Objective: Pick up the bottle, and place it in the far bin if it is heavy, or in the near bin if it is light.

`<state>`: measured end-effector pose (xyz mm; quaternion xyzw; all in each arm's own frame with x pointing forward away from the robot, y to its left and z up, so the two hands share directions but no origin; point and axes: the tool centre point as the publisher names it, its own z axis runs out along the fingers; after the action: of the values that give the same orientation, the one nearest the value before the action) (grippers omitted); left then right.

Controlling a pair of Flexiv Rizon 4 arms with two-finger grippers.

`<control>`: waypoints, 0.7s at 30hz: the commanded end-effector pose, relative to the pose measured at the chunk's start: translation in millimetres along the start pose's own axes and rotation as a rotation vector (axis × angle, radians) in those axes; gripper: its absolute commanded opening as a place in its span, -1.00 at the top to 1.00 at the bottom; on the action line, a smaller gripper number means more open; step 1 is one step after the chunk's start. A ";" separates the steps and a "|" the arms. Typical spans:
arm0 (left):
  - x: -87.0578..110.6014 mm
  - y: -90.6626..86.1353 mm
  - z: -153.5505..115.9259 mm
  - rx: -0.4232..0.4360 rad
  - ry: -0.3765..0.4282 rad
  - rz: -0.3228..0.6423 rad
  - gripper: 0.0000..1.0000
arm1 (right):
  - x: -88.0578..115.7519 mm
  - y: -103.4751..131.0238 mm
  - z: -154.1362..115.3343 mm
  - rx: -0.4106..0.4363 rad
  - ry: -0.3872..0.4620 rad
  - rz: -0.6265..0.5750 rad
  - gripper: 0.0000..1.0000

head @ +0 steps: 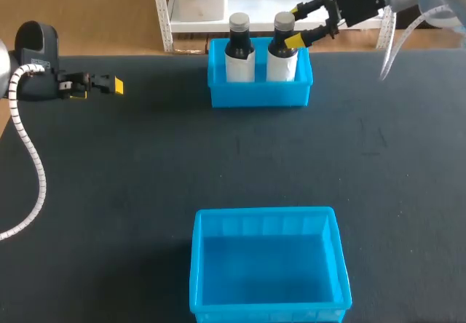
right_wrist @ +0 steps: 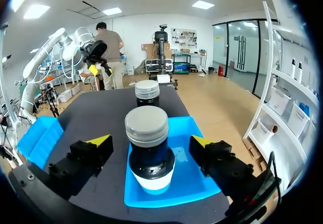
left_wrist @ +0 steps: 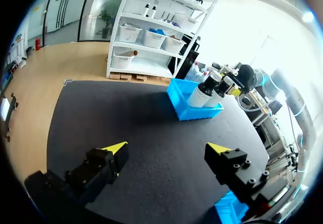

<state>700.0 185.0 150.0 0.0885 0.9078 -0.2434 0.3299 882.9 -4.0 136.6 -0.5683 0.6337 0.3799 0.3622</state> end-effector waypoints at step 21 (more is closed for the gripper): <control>0.0 0.0 0.0 0.000 0.000 0.000 -1.00 | 3.9 45.4 -57.0 0.087 -0.001 0.029 -1.00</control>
<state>700.0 185.0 150.0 0.0885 0.9078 -0.2434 0.3299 855.6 -53.2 157.1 -0.5638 0.6333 0.3972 0.3510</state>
